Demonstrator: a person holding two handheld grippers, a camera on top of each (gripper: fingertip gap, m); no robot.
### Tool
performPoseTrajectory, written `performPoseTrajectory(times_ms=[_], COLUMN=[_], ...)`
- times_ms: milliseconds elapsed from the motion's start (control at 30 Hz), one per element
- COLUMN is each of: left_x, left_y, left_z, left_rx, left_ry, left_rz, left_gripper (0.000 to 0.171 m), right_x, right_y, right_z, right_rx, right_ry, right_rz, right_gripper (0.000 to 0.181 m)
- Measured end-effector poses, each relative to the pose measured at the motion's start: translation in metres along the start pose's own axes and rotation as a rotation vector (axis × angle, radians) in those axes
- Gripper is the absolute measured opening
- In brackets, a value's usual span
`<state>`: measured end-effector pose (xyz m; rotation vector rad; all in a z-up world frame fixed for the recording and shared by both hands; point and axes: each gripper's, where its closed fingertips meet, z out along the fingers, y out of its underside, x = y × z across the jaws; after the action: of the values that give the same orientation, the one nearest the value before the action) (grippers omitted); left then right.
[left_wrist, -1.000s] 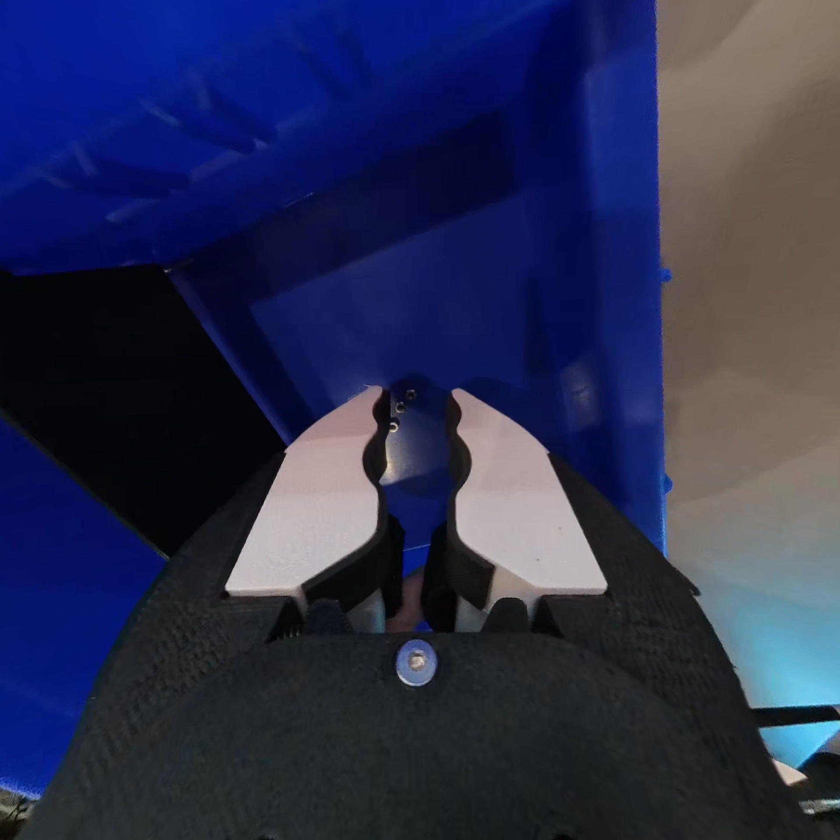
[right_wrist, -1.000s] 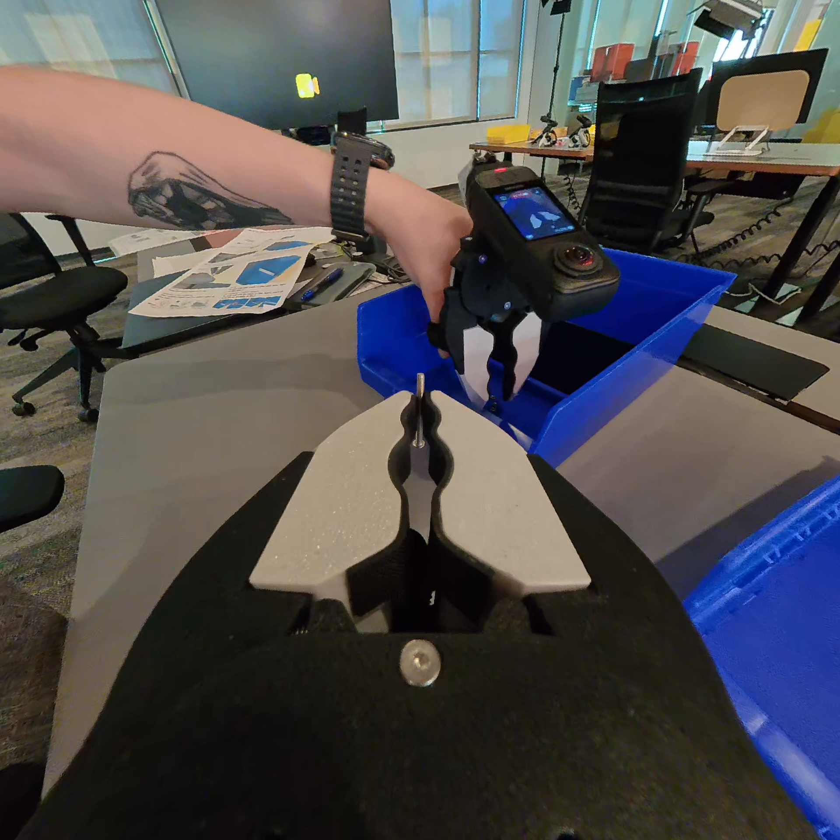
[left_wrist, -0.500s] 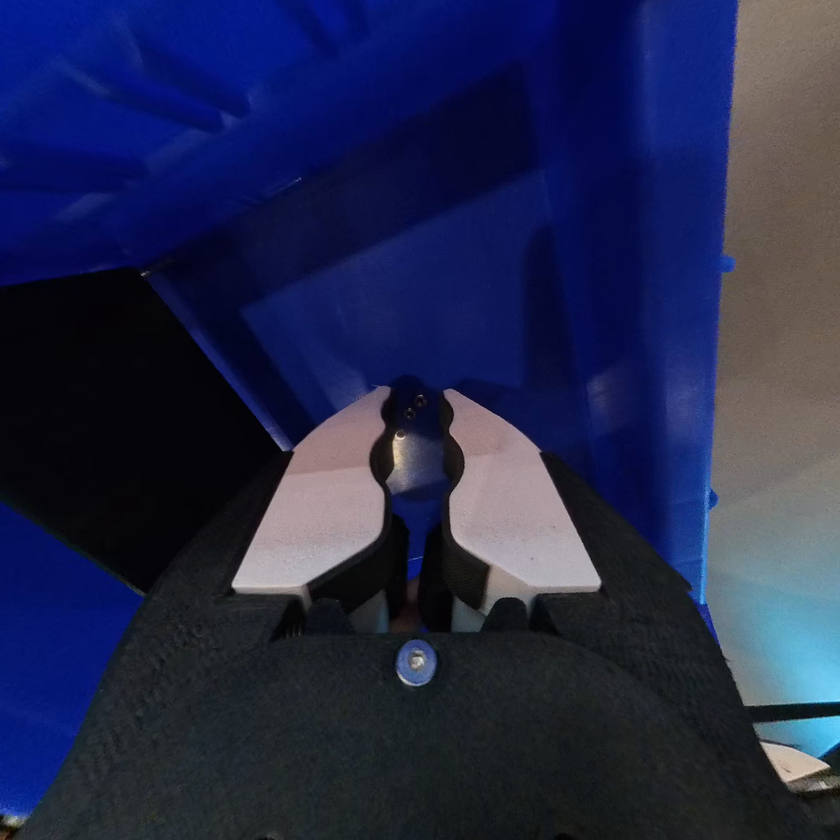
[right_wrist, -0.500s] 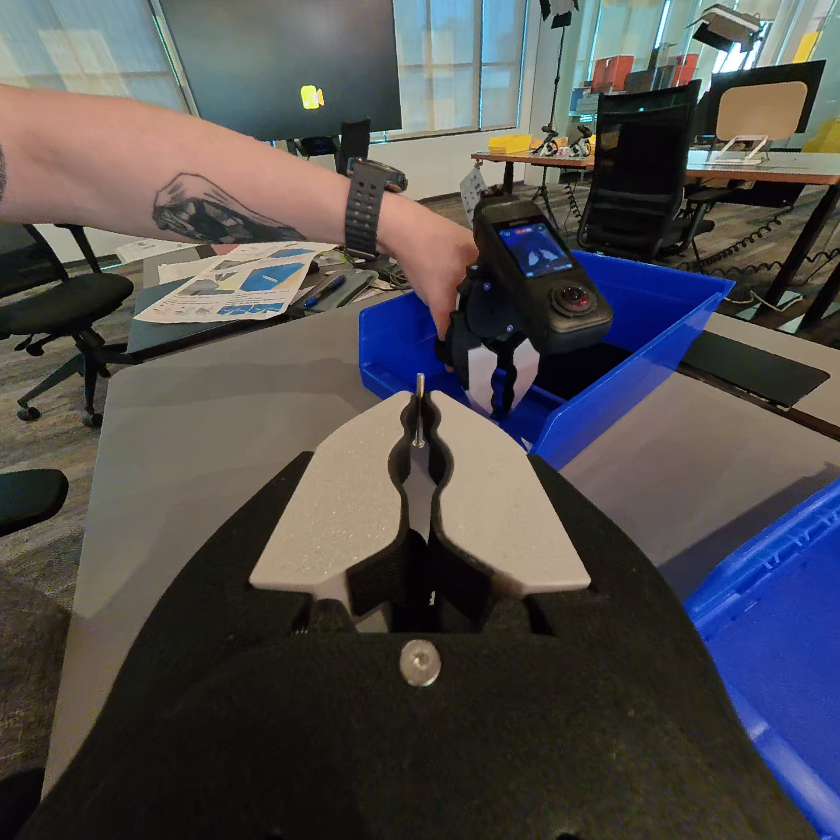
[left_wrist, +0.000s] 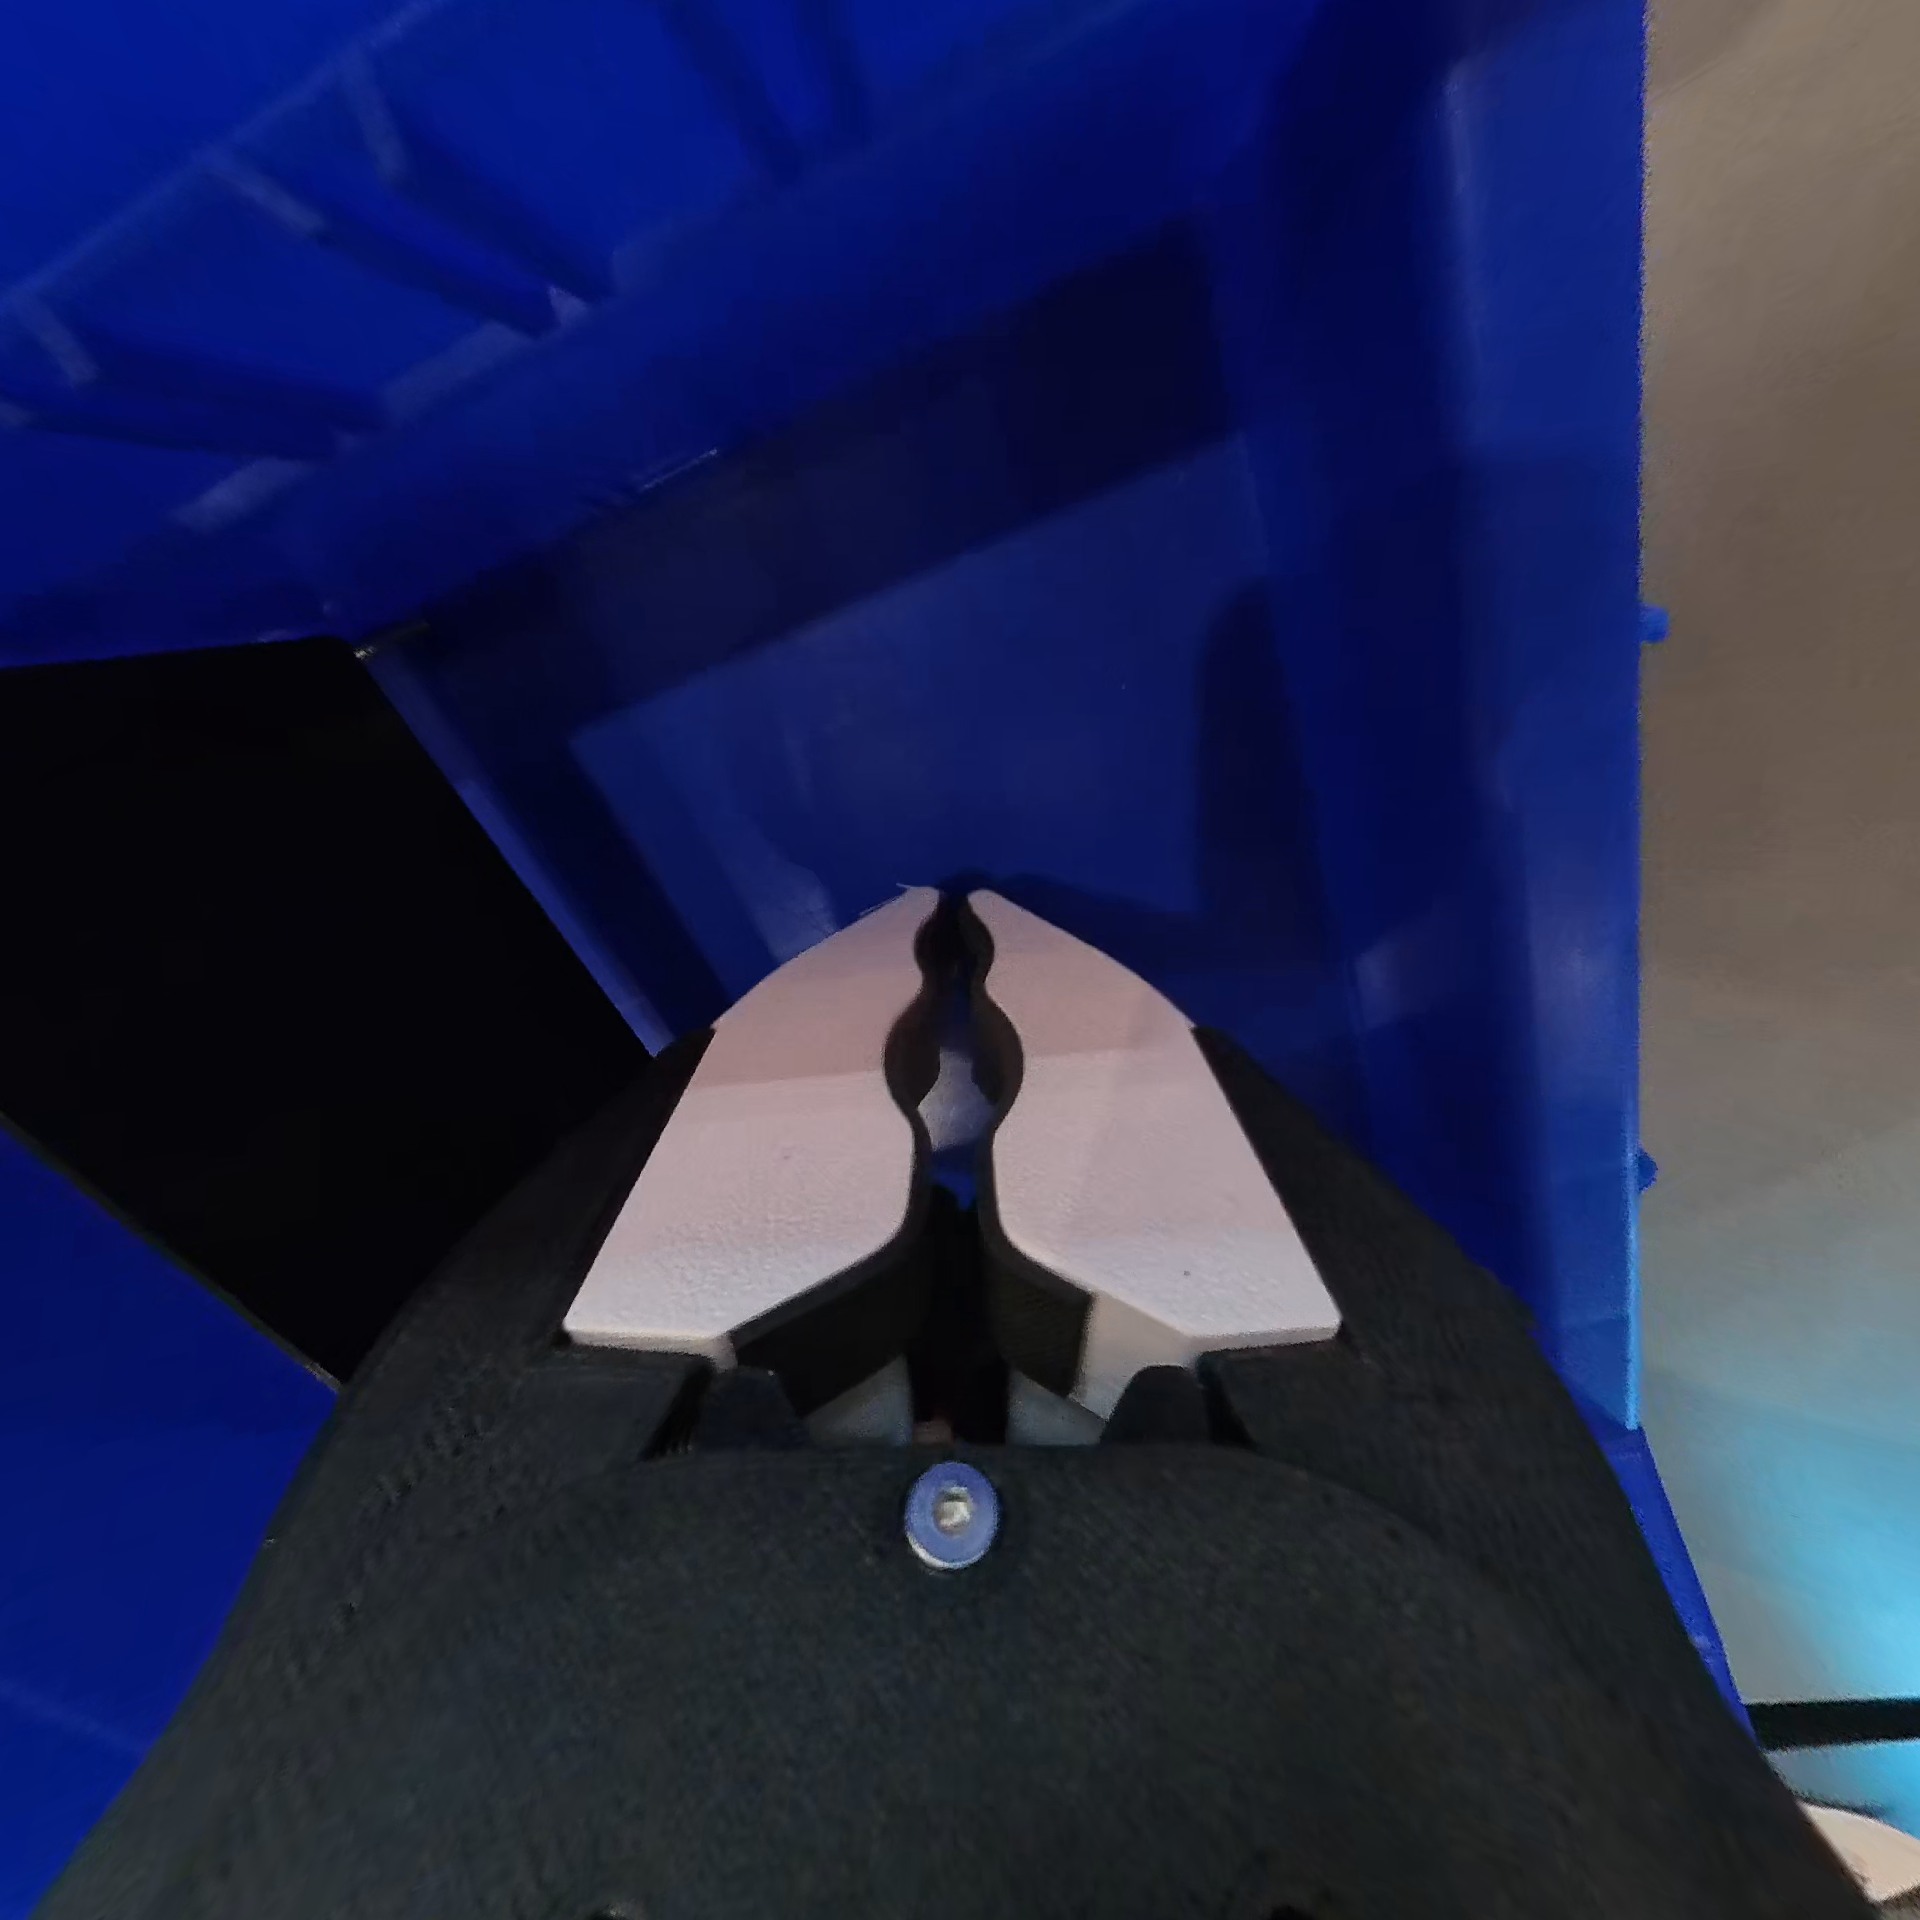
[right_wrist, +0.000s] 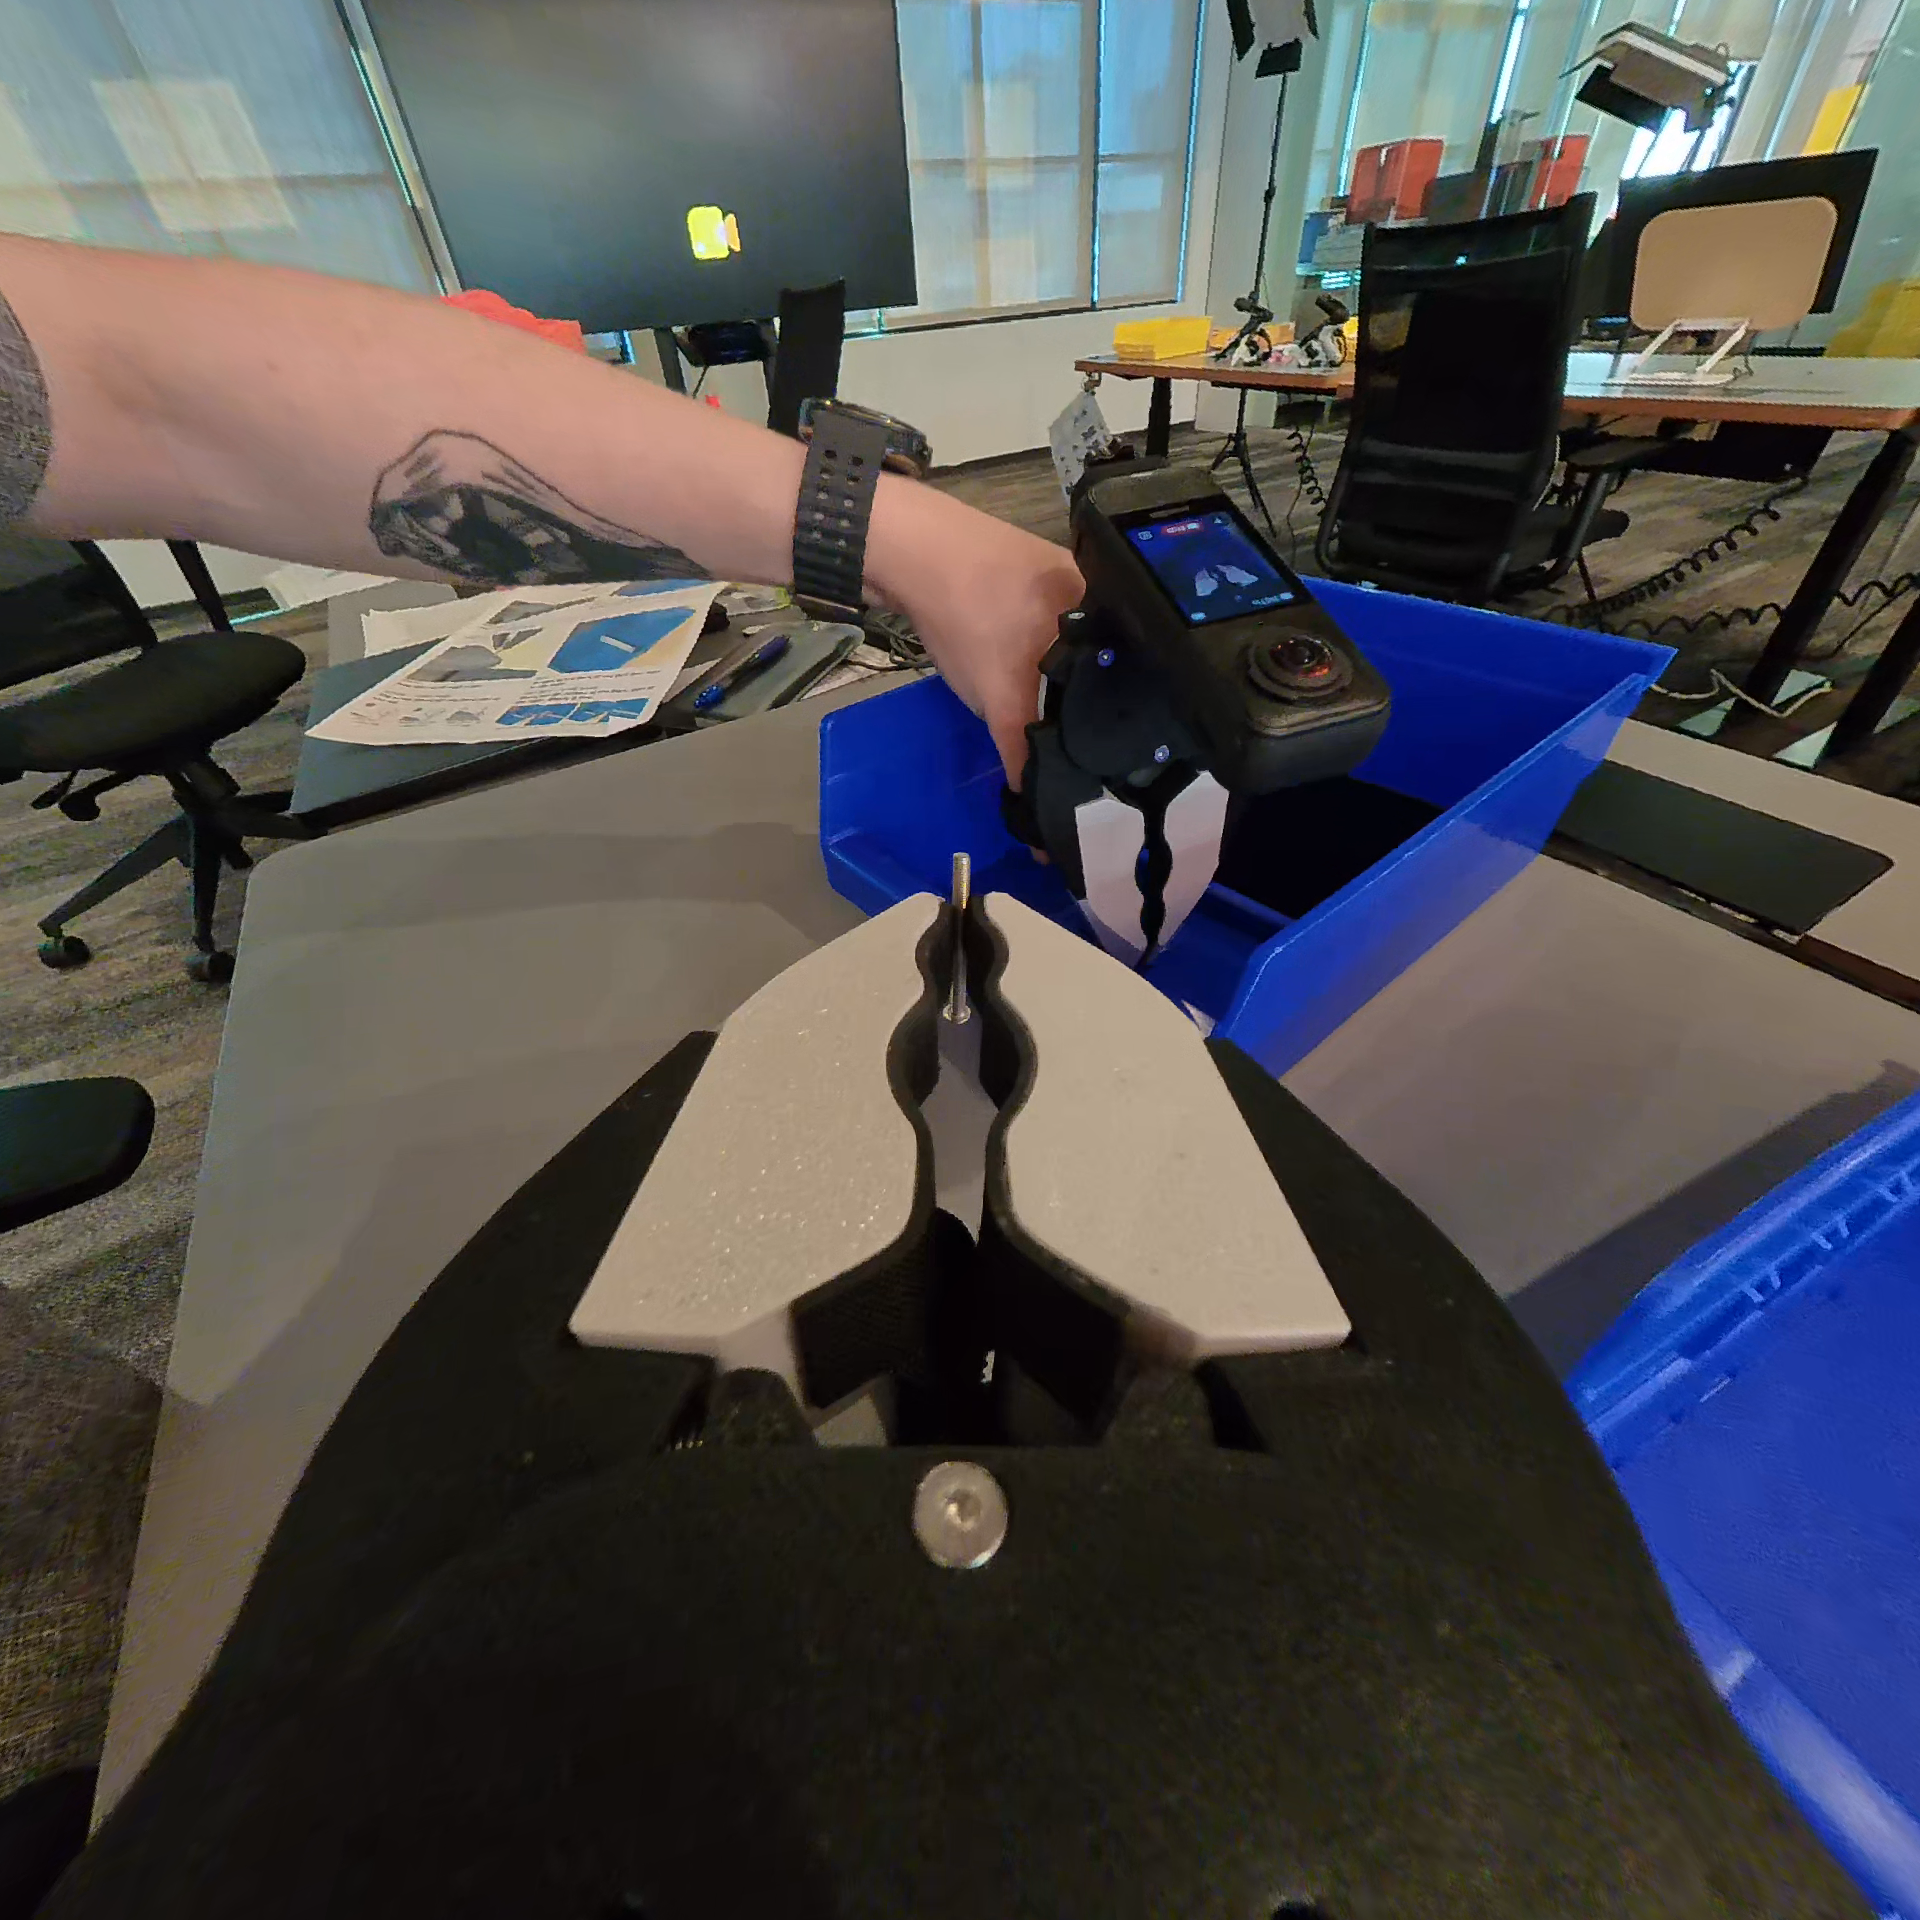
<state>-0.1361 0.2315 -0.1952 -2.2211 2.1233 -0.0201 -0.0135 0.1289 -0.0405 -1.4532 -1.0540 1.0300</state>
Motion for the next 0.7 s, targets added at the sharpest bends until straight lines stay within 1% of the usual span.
performPoseTrajectory(times_ms=[200,333,700], left_x=[0.001,0.004,0.002], left_y=[0.001,0.002,-0.012], left_z=[-0.001,-0.003,-0.029], left_rx=[0.015,0.054,0.182], left_ry=[0.019,0.049,0.056], left_rz=[-0.012,-0.052,-0.116], left_gripper=[0.001,0.001,0.001], right_x=[0.000,0.001,-0.001], right_y=[-0.002,-0.003,-0.002], right_z=[-0.001,-0.003,-0.001], right_rx=[0.004,0.008,0.001], right_ry=[0.006,0.010,0.005], right_rz=[-0.007,-0.009,-0.009], right_gripper=[0.002,0.002,0.002])
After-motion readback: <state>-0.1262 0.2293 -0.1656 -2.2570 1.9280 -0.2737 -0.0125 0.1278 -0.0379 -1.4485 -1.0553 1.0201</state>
